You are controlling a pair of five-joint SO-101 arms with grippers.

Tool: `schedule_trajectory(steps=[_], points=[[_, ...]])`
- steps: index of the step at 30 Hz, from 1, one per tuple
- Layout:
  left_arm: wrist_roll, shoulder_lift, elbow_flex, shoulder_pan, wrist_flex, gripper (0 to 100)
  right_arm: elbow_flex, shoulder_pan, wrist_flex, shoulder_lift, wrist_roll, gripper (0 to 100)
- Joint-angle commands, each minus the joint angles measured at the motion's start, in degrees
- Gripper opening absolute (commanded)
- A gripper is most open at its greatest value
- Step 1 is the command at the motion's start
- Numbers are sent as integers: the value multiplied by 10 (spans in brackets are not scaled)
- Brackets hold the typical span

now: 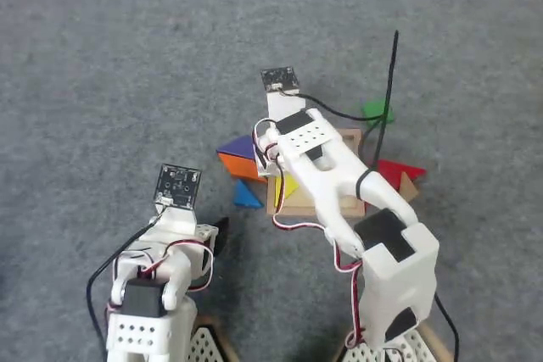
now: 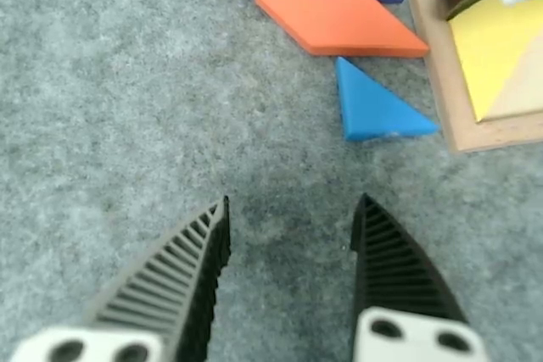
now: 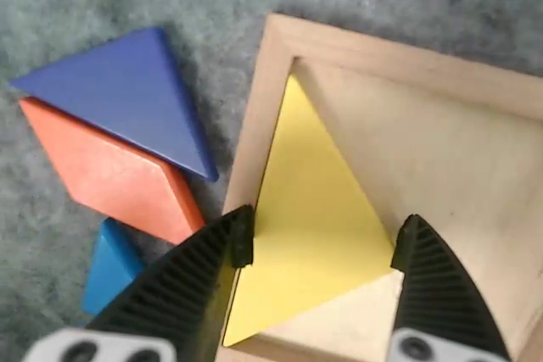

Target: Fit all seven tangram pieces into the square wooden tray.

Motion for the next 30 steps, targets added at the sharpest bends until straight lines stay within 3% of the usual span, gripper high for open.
schedule_trajectory(steps=[1, 8, 16, 19, 25, 30], points=[[5, -12, -7, -1, 2, 225, -10, -10, 13, -8, -7, 270], [5, -12, -7, -1, 2, 225, -34, -1, 73, -78, 3, 270], [5, -12, -7, -1, 2, 225, -27, 14, 166, -288, 102, 271], [5, -12, -7, -1, 2, 225, -26, 76, 216, -349, 153, 272], [5, -12, -7, -1, 2, 225, -11, 301, 220, -349, 245, 273], [5, -12, -7, -1, 2, 225, 4, 385, 197, -273, 352, 271]])
